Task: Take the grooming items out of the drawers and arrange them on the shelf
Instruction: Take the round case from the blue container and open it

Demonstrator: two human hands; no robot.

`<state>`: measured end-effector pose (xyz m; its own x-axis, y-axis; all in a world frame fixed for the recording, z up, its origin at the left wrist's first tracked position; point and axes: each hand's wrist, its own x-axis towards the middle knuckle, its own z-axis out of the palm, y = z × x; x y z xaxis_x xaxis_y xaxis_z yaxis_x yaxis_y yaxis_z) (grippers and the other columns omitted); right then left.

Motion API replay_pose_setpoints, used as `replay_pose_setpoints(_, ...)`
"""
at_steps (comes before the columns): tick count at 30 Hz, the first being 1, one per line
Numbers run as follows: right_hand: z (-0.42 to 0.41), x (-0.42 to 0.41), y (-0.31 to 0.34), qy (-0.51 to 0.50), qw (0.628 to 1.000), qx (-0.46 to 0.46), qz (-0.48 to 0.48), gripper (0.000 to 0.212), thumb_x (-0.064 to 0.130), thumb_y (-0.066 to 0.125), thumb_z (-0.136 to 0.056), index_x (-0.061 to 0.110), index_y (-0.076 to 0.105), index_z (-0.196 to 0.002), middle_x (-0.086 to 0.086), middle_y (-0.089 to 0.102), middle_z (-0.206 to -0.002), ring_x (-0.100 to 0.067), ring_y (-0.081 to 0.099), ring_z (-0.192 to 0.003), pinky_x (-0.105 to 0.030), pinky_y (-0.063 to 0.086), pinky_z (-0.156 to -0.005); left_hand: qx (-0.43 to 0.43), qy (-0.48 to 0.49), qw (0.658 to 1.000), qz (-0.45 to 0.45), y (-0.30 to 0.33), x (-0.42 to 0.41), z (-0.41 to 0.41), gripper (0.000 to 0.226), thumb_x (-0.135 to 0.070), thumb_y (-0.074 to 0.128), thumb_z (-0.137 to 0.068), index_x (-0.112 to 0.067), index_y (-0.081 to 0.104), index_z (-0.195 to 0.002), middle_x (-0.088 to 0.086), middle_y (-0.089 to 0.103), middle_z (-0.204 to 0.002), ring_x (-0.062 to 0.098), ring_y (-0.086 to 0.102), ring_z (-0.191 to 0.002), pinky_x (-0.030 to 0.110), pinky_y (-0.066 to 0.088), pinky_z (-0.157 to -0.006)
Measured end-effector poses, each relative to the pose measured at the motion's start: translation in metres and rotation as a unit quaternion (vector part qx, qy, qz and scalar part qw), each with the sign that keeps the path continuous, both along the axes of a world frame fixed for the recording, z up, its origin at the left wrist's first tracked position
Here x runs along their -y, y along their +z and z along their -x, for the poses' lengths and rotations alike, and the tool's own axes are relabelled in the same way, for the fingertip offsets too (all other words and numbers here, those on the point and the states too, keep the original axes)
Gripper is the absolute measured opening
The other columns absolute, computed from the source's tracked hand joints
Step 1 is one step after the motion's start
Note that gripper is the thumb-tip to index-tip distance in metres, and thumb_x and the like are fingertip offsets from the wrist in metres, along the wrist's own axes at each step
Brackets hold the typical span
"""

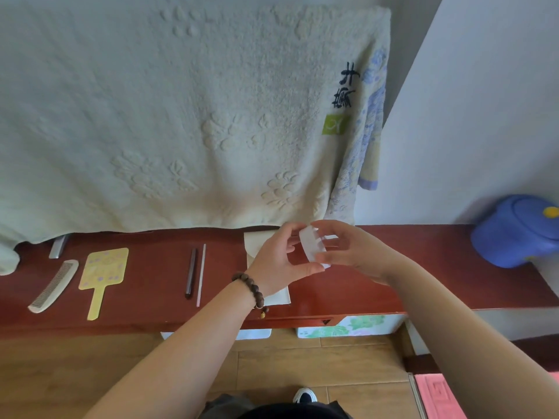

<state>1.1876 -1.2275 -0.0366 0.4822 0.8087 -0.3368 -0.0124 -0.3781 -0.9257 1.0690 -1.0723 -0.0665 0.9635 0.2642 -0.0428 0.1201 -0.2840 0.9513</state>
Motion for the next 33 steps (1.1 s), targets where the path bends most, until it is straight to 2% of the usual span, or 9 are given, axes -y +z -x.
replay_pose_setpoints(7, 0.006, 0.001, 0.009, 0.004, 1.0, 0.022, -0.003, 0.054, 0.02, 0.077, -0.078, 0.032, 0.053, -0.125, 0.01, 0.06, -0.121, -0.008, 0.061, -0.11, -0.024, 0.053, -0.084, 0.0, -0.015, 1.0, 0.005, 0.009, -0.004, 0.004, 0.064, -0.025, 0.088, -0.064, -0.028, 0.05, -0.116, -0.014, 0.061, -0.119, 0.002, 0.059, -0.111, 0.031, 0.047, -0.102)
replay_pose_setpoints(12, 0.001, 0.009, 0.016, 0.014, 1.0, -0.009, -0.025, 0.056, 0.032, 0.066, -0.077, 0.026, 0.053, -0.131, 0.002, 0.061, -0.125, -0.017, 0.06, -0.115, -0.036, 0.049, -0.097, -0.003, -0.019, 0.999, 0.034, 0.014, -0.01, 0.009, 0.062, -0.015, 0.087, -0.065, -0.024, 0.051, -0.114, -0.016, 0.059, -0.116, -0.003, 0.059, -0.108, 0.018, 0.047, -0.096)
replay_pose_setpoints(16, 0.002, 0.012, 0.019, 0.003, 0.993, -0.082, -0.081, 0.052, 0.023, 0.061, -0.084, 0.018, 0.052, -0.135, -0.005, 0.06, -0.13, -0.019, 0.058, -0.118, -0.029, 0.049, -0.096, 0.01, -0.007, 0.999, 0.038, 0.015, -0.011, 0.012, 0.064, -0.016, 0.088, -0.064, -0.017, 0.051, -0.115, -0.013, 0.061, -0.116, -0.001, 0.059, -0.109, 0.014, 0.046, -0.094)
replay_pose_setpoints(20, 0.009, 0.01, 0.017, -0.075, 0.987, -0.095, -0.104, 0.035, 0.017, 0.059, -0.09, 0.013, 0.06, -0.125, -0.008, 0.066, -0.122, -0.022, 0.063, -0.112, -0.028, 0.052, -0.092, 0.014, 0.027, 0.999, 0.044, 0.014, -0.012, 0.015, 0.064, -0.018, 0.089, -0.063, -0.02, 0.052, -0.114, -0.014, 0.062, -0.115, -0.003, 0.059, -0.108, 0.011, 0.045, -0.091)
replay_pose_setpoints(23, 0.018, 0.005, 0.011, -0.18, 0.974, -0.086, -0.109, 0.021, 0.016, 0.053, -0.096, 0.01, 0.065, -0.113, -0.018, 0.067, -0.114, -0.029, 0.068, -0.102, -0.035, 0.056, -0.088, 0.02, 0.061, 0.996, 0.067, 0.007, -0.012, 0.019, 0.063, -0.015, 0.088, -0.063, -0.019, 0.052, -0.113, -0.013, 0.062, -0.114, -0.003, 0.059, -0.11, 0.013, 0.045, -0.092)
replay_pose_setpoints(26, 0.019, 0.0, 0.004, -0.272, 0.952, -0.097, -0.106, 0.022, 0.019, 0.049, -0.098, 0.007, 0.063, -0.109, -0.023, 0.064, -0.112, -0.034, 0.069, -0.095, -0.042, 0.058, -0.082, 0.022, 0.077, 0.994, 0.072, 0.001, -0.011, 0.022, 0.062, -0.015, 0.088, -0.063, -0.021, 0.051, -0.112, -0.013, 0.061, -0.116, -0.003, 0.058, -0.111, 0.017, 0.045, -0.095)
replay_pose_setpoints(30, 0.015, -0.008, -0.004, -0.29, 0.948, -0.089, -0.099, 0.023, 0.023, 0.051, -0.098, 0.007, 0.063, -0.108, -0.023, 0.063, -0.11, -0.034, 0.07, -0.092, -0.043, 0.059, -0.078, 0.021, 0.094, 0.995, 0.038, -0.005, -0.006, 0.021, 0.064, -0.022, 0.089, -0.062, -0.025, 0.049, -0.111, -0.013, 0.06, -0.117, -0.003, 0.057, -0.111, 0.017, 0.044, -0.098)
replay_pose_setpoints(33, 0.006, -0.014, -0.007, -0.289, 0.951, -0.067, -0.085, 0.021, 0.023, 0.052, -0.097, 0.01, 0.065, -0.107, -0.023, 0.062, -0.112, -0.036, 0.067, -0.098, -0.041, 0.059, -0.076, 0.018, 0.103, 0.994, -0.005, -0.011, -0.002, 0.023, 0.066, -0.027, 0.089, -0.061, -0.027, 0.046, -0.112, -0.016, 0.059, -0.118, -0.004, 0.056, -0.112, 0.017, 0.043, -0.098)
